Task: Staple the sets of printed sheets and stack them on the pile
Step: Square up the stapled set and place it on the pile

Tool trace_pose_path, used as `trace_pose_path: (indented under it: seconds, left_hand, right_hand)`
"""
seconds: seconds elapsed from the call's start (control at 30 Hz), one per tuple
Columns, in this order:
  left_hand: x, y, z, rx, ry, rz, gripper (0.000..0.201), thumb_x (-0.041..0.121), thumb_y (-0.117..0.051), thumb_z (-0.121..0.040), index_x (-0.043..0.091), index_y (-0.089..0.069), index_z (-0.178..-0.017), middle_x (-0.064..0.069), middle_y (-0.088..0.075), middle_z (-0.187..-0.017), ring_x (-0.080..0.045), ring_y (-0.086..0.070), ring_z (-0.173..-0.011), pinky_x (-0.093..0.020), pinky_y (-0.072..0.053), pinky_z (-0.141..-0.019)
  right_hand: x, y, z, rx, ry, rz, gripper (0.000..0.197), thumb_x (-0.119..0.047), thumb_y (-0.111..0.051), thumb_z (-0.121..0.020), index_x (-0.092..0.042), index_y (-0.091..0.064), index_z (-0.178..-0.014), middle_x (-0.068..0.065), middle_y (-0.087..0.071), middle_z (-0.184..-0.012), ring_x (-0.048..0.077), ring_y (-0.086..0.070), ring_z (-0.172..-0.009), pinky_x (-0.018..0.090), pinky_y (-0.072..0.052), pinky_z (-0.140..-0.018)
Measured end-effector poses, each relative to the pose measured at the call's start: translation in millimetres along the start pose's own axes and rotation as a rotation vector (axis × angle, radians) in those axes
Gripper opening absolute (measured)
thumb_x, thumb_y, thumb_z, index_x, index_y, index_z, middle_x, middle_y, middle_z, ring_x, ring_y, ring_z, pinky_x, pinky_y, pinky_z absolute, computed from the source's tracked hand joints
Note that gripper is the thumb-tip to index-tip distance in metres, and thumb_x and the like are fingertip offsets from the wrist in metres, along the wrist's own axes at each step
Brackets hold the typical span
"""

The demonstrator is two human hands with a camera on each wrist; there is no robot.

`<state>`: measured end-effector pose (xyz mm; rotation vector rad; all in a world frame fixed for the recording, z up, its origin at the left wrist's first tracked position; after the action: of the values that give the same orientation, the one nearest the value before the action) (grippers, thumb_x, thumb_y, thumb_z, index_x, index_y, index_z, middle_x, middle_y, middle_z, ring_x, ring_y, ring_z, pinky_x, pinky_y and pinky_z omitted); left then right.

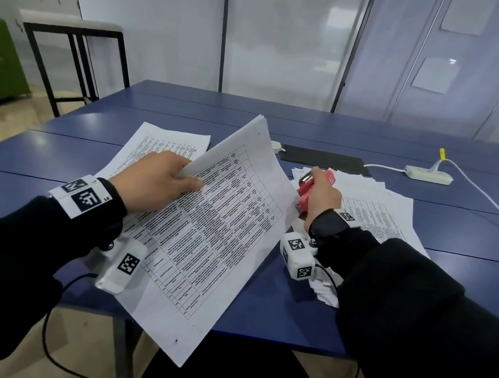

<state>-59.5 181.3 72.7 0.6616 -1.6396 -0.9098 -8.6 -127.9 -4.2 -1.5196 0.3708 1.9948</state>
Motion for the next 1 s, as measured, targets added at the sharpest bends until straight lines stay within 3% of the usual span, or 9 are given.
trace_pose_path:
  seconds: [0.07,0.2,0.4,0.6,0.67,0.73,0.8,0.9,1.0]
  left_hand:
    - [-0.5,0.3,-0.1,0.003,0.003,-0.001,0.031,0.041,-0.069,-0.097,0.012,-0.071,-0.086,-0.011,-0.073,-0.077,-0.030,-0.067,-0.066,-0.042,-0.055,-0.066]
    - [1.5,1.5,-0.6,0.007,-0.008,0.006,0.031,0.040,-0.068,-0.098,0.012,-0.071,-0.086,-0.011,-0.072,-0.076,-0.021,-0.060,-0.059,-0.035,-0.048,-0.061]
    - [0.8,2.9,-0.6,0.009,-0.011,0.020,0.032,0.039,-0.069,-0.098,0.012,-0.068,-0.082,-0.004,-0.064,-0.066,-0.020,-0.055,-0.055,-0.032,-0.043,-0.058]
    - [-1.0,3.7,1.4,0.023,-0.004,0.035,0.030,0.040,-0.069,-0.097,0.016,-0.068,-0.080,-0.003,-0.065,-0.066,-0.021,-0.057,-0.056,-0.031,-0.043,-0.057]
    - [-0.1,3.6,2.0,0.022,-0.008,0.040,0.029,0.040,-0.069,-0.097,0.016,-0.069,-0.081,-0.004,-0.067,-0.068,-0.021,-0.058,-0.057,-0.031,-0.044,-0.057]
    - [-0.8,4.5,2.3,0.018,-0.007,0.050,0.027,0.039,-0.069,-0.098,0.017,-0.070,-0.082,-0.005,-0.069,-0.070,-0.020,-0.059,-0.058,-0.031,-0.044,-0.058]
    - [-2.4,6.9,3.2,0.011,0.002,0.051,0.026,0.039,-0.069,-0.098,0.017,-0.070,-0.084,-0.006,-0.071,-0.073,-0.021,-0.061,-0.060,-0.031,-0.045,-0.059]
    - [-6.6,11.2,4.2,0.002,0.017,0.049,0.024,0.039,-0.069,-0.098,0.017,-0.072,-0.088,-0.007,-0.074,-0.079,-0.026,-0.069,-0.070,-0.036,-0.053,-0.066]
    - [-15.7,13.8,4.8,-0.010,0.037,0.073,0.024,0.041,-0.069,-0.097,0.019,-0.074,-0.091,-0.006,-0.078,-0.082,-0.028,-0.074,-0.075,-0.048,-0.061,-0.076]
  right_hand:
    - [1.0,-0.2,-1.2,0.011,0.007,0.013,0.031,-0.043,-0.069,-0.091,-0.019,-0.052,-0.082,0.005,-0.062,-0.084,0.022,-0.063,-0.071,0.040,-0.058,-0.077]
    - [3.7,-1.5,-3.3,0.038,0.029,0.026,0.035,-0.049,-0.072,-0.087,-0.021,-0.053,-0.082,0.002,-0.062,-0.086,0.023,-0.064,-0.080,0.044,-0.060,-0.088]
    - [4.8,-6.5,-1.9,0.033,0.050,-0.011,0.049,-0.061,-0.078,-0.080,-0.016,-0.059,-0.081,0.003,-0.065,-0.082,0.023,-0.062,-0.072,0.035,-0.053,-0.071]
    - [6.7,-8.3,-4.5,0.089,0.104,-0.023,0.047,-0.061,-0.076,-0.083,-0.020,-0.055,-0.074,0.005,-0.065,-0.087,0.026,-0.064,-0.085,0.046,-0.056,-0.094]
    - [10.3,-10.4,-4.3,0.078,0.080,-0.043,0.046,-0.059,-0.075,-0.085,-0.018,-0.054,-0.076,0.003,-0.062,-0.085,0.028,-0.064,-0.087,0.047,-0.056,-0.095]
    - [12.6,-15.0,0.2,0.015,0.040,-0.033,0.045,-0.054,-0.076,-0.085,-0.014,-0.057,-0.085,0.003,-0.061,-0.087,0.029,-0.064,-0.089,0.044,-0.057,-0.092]
    - [13.2,-19.5,2.6,-0.064,0.008,-0.055,0.052,-0.051,-0.078,-0.084,-0.007,-0.062,-0.106,0.006,-0.065,-0.094,0.028,-0.065,-0.089,0.042,-0.058,-0.084]
    - [8.5,-19.9,5.0,-0.133,-0.027,-0.076,0.055,-0.048,-0.074,-0.088,-0.008,-0.062,-0.124,0.011,-0.066,-0.106,0.031,-0.064,-0.090,0.036,-0.055,-0.070]
    - [5.8,-15.5,5.2,-0.170,-0.064,-0.076,0.041,-0.042,-0.070,-0.090,-0.016,-0.062,-0.121,0.013,-0.069,-0.120,0.034,-0.070,-0.101,0.050,-0.058,-0.086]
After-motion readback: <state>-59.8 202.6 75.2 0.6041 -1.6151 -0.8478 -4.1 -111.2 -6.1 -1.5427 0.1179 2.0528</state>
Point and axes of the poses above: each hand's wrist, its own z-axis away from the middle knuckle, its own y-axis out of the back of the hand, x = y × z, the point moved 4 cm from there along -z, towards the middle knuckle
